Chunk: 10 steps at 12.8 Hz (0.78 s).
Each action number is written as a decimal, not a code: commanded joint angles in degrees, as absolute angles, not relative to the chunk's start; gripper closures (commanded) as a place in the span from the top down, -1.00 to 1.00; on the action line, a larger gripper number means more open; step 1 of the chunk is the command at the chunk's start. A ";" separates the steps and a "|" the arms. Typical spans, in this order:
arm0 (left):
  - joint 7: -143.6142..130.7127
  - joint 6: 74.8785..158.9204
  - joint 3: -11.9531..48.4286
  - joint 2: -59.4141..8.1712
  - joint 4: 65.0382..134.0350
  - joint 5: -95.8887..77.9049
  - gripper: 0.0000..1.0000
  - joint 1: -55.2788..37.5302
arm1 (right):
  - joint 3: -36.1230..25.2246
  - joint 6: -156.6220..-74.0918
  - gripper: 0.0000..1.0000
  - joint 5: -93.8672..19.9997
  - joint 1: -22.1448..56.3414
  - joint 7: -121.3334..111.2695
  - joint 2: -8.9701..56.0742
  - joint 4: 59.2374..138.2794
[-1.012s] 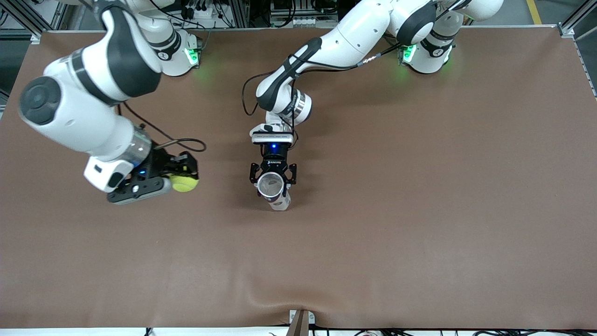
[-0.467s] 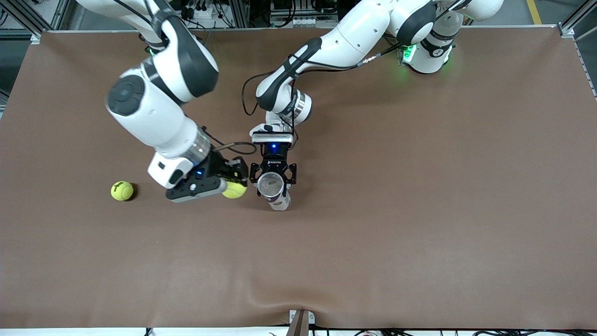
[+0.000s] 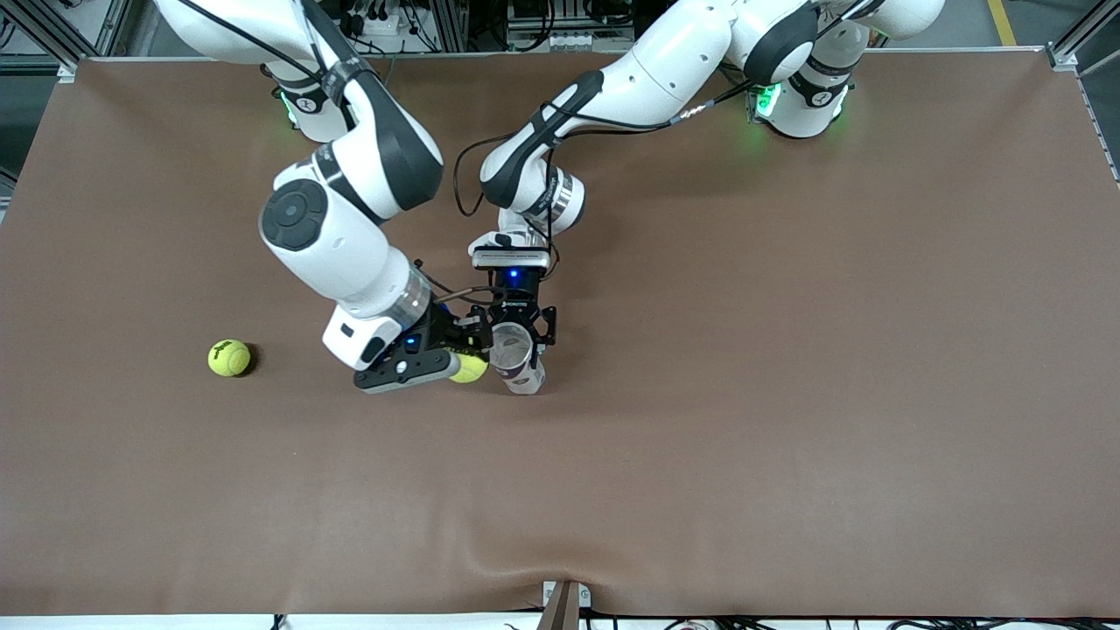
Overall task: Insert tennis ball vertically with right arm
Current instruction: 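Bring the Roland Garros ball onto the can opening with the right gripper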
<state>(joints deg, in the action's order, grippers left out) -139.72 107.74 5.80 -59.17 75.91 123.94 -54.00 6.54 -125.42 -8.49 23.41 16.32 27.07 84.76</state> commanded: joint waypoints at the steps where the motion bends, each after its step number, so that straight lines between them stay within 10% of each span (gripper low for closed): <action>1: -142.56 107.40 5.89 -60.12 74.79 125.51 0.59 -53.96 | 6.06 -125.95 -1.00 -8.35 25.22 17.58 27.77 84.55; 8: -142.65 107.40 5.89 -60.12 74.79 125.51 0.59 -53.96 | 6.06 -126.03 -1.00 -8.44 27.42 17.67 29.09 84.99; 10: -142.65 107.40 5.89 -60.12 74.79 125.42 0.59 -53.96 | 6.06 -126.39 -0.53 -8.44 27.60 17.67 29.53 84.99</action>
<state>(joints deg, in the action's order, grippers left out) -139.73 107.74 5.80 -59.17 75.91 123.94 -54.00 6.54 -125.62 -8.50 26.92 16.64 29.25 85.06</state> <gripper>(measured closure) 0.203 0.326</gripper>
